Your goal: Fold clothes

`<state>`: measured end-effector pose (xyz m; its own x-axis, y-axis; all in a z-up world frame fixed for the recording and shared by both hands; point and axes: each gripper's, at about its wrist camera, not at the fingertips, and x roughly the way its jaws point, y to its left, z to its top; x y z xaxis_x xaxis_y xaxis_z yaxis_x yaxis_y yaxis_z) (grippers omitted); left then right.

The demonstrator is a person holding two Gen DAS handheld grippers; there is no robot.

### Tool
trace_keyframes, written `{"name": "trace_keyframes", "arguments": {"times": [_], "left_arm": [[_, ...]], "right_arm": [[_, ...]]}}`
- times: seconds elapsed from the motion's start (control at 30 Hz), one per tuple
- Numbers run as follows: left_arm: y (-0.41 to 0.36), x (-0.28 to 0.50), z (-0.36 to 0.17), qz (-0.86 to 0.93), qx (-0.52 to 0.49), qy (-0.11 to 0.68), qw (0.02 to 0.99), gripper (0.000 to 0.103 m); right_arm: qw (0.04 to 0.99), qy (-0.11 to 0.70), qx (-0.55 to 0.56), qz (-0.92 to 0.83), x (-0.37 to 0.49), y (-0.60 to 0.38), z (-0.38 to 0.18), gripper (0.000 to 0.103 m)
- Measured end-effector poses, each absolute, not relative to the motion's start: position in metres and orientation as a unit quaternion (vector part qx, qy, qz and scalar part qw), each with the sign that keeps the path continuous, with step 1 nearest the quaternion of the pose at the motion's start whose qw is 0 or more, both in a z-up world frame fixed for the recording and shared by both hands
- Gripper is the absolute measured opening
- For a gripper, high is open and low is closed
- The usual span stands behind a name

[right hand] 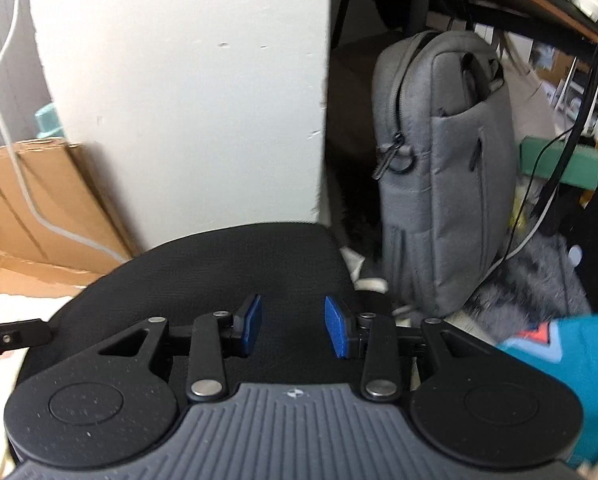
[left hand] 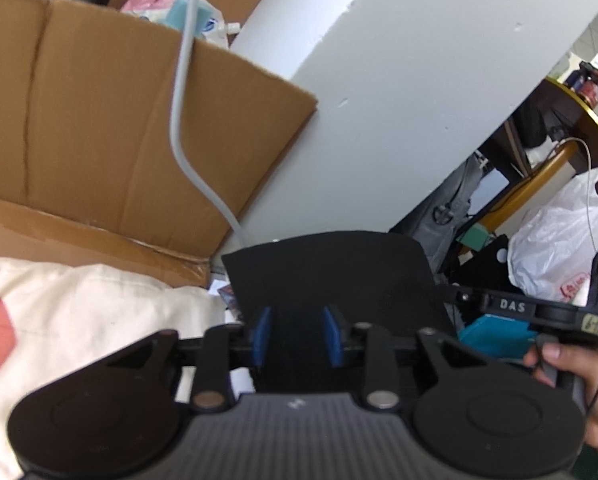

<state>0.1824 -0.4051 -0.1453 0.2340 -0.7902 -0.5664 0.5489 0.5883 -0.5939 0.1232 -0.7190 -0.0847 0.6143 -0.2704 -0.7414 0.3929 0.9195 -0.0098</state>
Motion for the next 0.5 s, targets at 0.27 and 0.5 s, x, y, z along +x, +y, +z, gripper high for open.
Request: {"name": "trace_keyframes", "arguments": {"times": [0.27, 0.5], "left_arm": [[-0.367, 0.180, -0.109, -0.410, -0.114, 0.452, 0.784, 0.053], [-0.330, 0.175, -0.073, -0.383, -0.119, 0.458, 0.793, 0.057]], "right_arm": [[0.886, 0.421, 0.066, -0.183, 0.117, -0.690, -0.043, 0.040], [0.882, 0.440, 0.025, -0.165, 0.108, -0.664, 0.015, 0.042]]}}
